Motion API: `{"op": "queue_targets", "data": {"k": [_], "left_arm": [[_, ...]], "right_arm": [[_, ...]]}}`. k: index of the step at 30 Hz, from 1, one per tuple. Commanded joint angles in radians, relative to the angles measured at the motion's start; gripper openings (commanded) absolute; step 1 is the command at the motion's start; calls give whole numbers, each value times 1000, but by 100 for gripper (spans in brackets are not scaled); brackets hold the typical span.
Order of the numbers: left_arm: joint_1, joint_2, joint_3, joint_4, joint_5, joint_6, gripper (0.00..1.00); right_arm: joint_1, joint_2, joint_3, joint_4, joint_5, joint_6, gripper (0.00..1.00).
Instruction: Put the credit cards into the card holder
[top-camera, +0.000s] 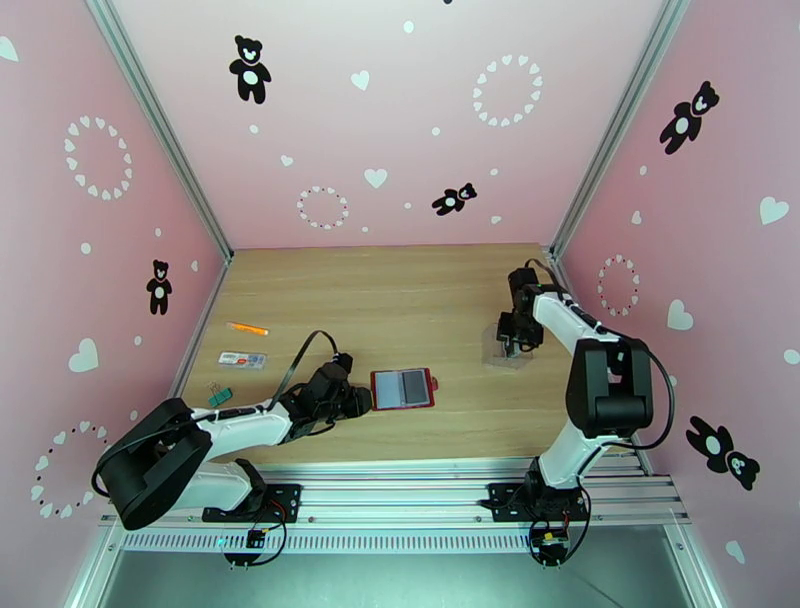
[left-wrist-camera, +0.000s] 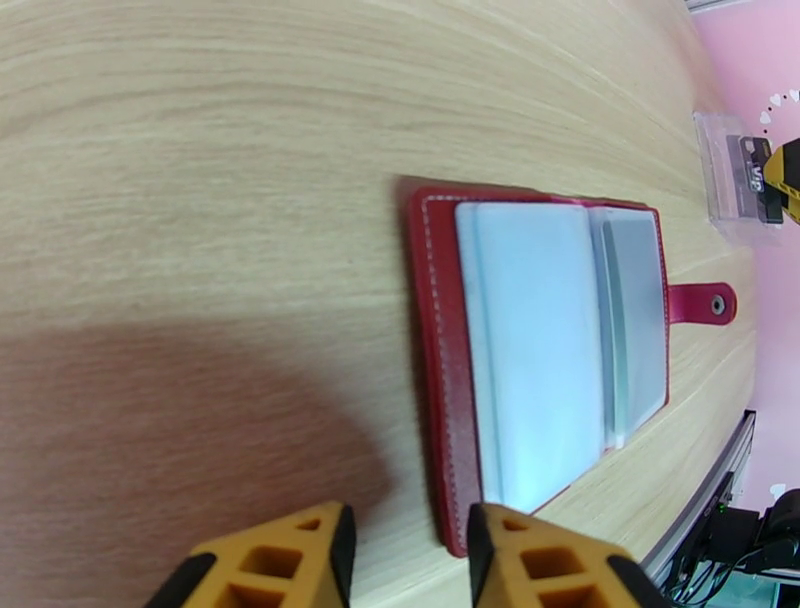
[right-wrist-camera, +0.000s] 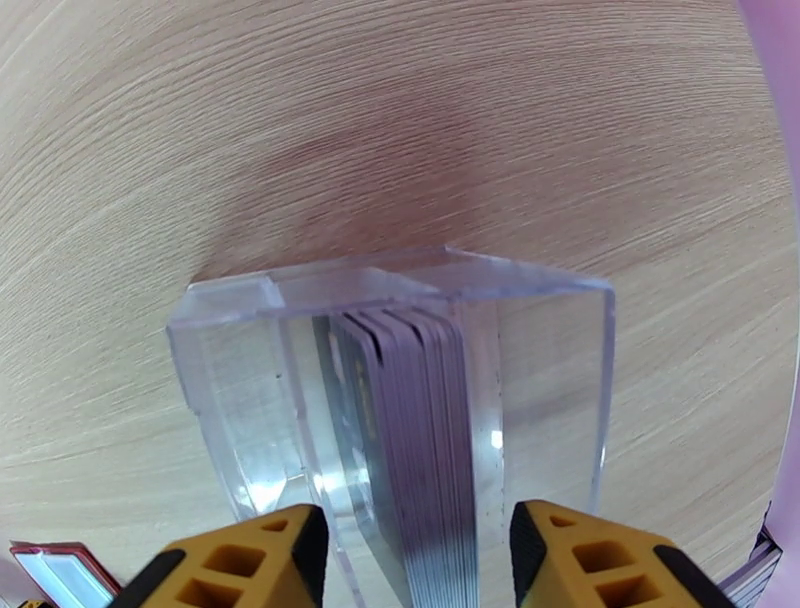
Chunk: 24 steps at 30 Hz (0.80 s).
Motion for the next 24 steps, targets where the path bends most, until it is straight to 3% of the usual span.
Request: {"op": "queue_targets", "data": {"k": [1,14,24], "left_arm": [[12,22,-9,25,6,13,36],[12,30,-13,31,6,6,36],[13,32,-15,30,2,7,36]], "right_arm": [[-5,23,29,-25,22,-7,53],[-16,-33,18,-36,96,17,46],[-30,-103,-11,-39,87,13,35]]}}
